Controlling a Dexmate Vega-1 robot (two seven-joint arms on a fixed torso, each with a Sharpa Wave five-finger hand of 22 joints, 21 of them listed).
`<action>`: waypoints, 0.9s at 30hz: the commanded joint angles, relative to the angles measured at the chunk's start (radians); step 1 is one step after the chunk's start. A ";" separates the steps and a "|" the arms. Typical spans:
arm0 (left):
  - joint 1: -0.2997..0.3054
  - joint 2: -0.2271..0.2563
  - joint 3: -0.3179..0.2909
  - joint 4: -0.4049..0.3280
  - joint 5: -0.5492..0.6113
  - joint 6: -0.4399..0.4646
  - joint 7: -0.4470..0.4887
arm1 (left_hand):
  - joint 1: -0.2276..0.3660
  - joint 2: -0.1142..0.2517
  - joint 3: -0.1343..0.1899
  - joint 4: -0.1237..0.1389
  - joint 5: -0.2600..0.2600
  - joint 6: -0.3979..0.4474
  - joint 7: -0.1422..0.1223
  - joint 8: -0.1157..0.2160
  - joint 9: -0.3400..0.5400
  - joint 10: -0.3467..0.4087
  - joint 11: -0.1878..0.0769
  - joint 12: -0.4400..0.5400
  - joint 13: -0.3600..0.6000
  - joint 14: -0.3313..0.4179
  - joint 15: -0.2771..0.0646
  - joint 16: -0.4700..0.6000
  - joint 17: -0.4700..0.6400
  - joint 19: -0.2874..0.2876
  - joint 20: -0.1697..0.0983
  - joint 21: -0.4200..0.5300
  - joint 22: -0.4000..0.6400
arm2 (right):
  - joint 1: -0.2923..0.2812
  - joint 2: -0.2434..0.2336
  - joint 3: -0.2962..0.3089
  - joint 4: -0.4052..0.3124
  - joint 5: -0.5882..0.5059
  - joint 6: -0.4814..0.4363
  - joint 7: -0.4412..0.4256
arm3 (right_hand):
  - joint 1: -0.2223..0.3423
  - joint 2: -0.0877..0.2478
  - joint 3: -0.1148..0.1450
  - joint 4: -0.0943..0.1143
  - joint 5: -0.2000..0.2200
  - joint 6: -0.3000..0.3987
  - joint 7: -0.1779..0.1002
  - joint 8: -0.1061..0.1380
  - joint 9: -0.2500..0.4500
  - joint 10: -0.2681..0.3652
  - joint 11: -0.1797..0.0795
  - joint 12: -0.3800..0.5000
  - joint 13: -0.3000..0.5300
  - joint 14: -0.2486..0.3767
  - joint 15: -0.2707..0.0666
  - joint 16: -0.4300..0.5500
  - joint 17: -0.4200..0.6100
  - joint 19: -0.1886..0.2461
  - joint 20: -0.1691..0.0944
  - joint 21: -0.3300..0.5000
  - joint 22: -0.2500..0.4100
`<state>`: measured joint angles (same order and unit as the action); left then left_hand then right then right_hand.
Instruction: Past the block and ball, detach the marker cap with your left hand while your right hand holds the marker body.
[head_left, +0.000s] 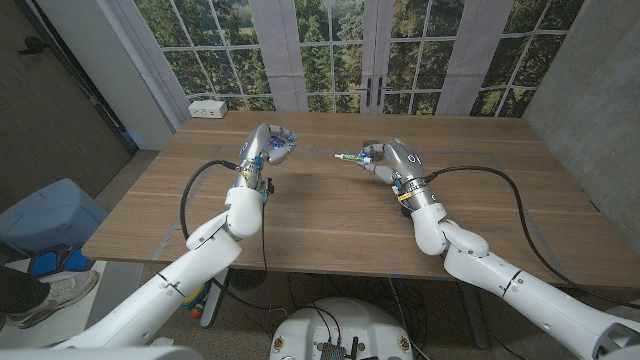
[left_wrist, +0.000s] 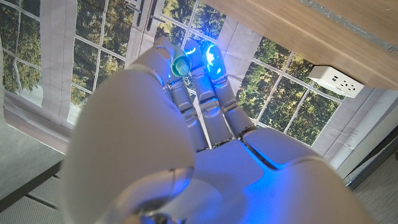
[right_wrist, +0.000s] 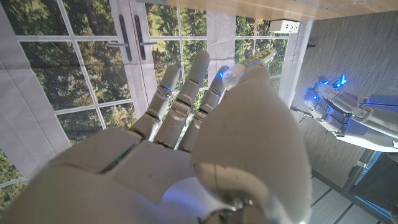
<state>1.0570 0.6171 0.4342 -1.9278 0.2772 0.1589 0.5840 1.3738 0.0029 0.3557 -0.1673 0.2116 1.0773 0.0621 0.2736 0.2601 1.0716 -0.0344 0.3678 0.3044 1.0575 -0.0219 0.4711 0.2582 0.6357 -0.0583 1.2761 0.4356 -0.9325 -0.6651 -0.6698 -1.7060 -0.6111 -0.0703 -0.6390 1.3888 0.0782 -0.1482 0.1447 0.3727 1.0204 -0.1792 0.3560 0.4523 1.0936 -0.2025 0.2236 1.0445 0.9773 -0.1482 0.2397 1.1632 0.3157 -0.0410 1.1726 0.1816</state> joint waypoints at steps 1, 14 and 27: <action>0.001 0.024 0.022 -0.017 0.016 0.086 -0.021 | 0.008 0.018 0.001 0.000 0.002 0.002 -0.003 -0.002 -0.001 0.036 -0.035 -0.003 0.031 0.156 -0.219 0.006 0.003 -0.006 -0.129 0.009 -0.001 | -0.004 0.003 0.008 0.007 0.068 -0.005 0.082 | 0.085 0.088 0.004 0.000 -0.003 0.009 -0.003 0.006 0.005 0.014 -0.005 0.005 0.005 0.001 -0.082 0.000 0.002 -0.003 -0.153 0.001 0.001; -0.002 0.031 0.040 0.012 -0.002 0.089 -0.021 | 0.007 0.018 0.001 -0.001 0.001 0.001 -0.005 -0.006 -0.001 0.036 -0.036 -0.008 0.031 0.155 -0.219 0.004 0.004 -0.012 -0.129 0.017 -0.008 | -0.004 0.009 0.011 0.021 0.128 -0.010 0.129 | 0.087 0.087 0.005 -0.002 -0.005 0.010 0.000 0.005 0.003 0.012 -0.005 0.003 0.003 0.000 -0.082 0.000 0.003 -0.001 -0.152 0.000 0.001; -0.006 0.016 0.043 0.086 -0.075 0.043 -0.021 | 0.006 0.020 0.001 -0.001 -0.001 -0.001 -0.004 -0.012 -0.002 0.035 -0.035 -0.015 0.031 0.152 -0.219 -0.003 0.001 -0.020 -0.128 0.027 -0.018 | 0.017 0.024 -0.001 0.047 0.180 -0.026 0.183 | 0.087 0.087 0.006 -0.002 -0.007 0.009 0.001 0.005 0.005 0.012 -0.005 0.004 0.004 -0.002 -0.082 0.000 0.003 0.000 -0.153 -0.003 0.001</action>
<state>1.0573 0.6390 0.4702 -1.8905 0.2474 0.2255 0.5653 1.3700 0.0069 0.3531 -0.1674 0.2106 1.0773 0.0622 0.2660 0.2553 1.0717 -0.0344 0.3550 0.3268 1.0576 -0.0218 0.4644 0.2580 0.6200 -0.0579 1.2955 0.4171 -0.9320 -0.6541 -0.6607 -1.6807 -0.4733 -0.0841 -0.4988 1.3888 0.0782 -0.1457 0.1419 0.3645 1.0202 -0.1793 0.3538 0.4536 1.0936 -0.2025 0.2205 1.0454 0.9773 -0.1482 0.2397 1.1646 0.3157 -0.0410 1.1726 0.1816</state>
